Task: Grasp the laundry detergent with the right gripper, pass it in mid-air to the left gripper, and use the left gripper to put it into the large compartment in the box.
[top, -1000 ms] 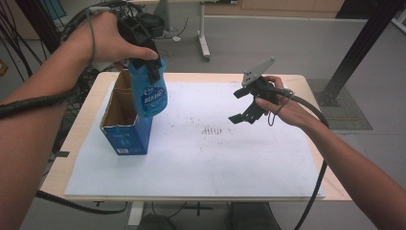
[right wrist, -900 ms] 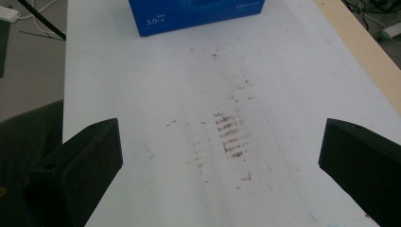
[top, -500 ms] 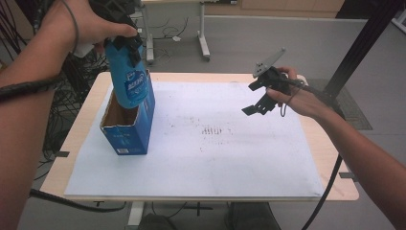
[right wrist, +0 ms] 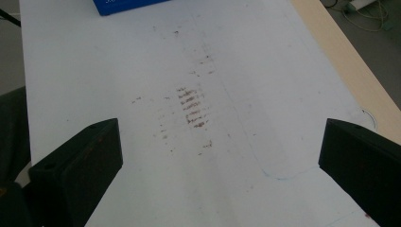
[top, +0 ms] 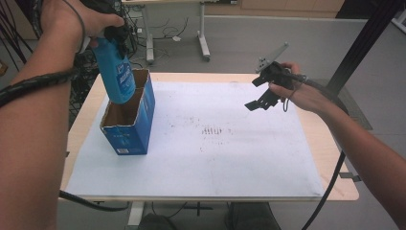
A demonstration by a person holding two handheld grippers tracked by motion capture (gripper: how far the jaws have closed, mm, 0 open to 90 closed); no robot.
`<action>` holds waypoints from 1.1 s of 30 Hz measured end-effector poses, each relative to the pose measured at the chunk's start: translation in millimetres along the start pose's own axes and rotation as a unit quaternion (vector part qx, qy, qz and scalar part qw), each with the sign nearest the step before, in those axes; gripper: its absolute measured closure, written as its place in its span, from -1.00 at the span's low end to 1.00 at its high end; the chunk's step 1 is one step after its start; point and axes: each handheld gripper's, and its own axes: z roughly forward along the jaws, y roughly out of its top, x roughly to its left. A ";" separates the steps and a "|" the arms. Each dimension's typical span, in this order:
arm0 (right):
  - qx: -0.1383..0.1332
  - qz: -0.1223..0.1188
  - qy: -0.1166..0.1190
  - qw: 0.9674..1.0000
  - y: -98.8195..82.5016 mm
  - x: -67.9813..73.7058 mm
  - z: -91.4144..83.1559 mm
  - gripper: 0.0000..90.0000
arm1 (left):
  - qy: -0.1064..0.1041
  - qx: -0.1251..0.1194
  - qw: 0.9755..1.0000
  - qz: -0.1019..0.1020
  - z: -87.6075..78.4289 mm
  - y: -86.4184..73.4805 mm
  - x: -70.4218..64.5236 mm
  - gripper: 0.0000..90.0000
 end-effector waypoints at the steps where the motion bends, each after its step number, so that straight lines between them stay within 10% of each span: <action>1: -0.001 -0.001 0.000 1.000 0.1 -0.2 0.0 -0.99 | 0.000 0.001 1.000 -0.008 2.4 0.7 2.1 -0.18; 12: 0.003 -0.005 -0.002 1.000 -2.2 0.5 -0.8 -0.99 | 0.002 -0.006 0.997 -0.071 19.5 2.0 18.9 -0.18; 33: 0.007 -0.007 0.000 1.000 -2.6 3.0 -0.1 -0.99 | 0.001 -0.001 0.997 -0.079 54.0 0.4 26.7 -0.18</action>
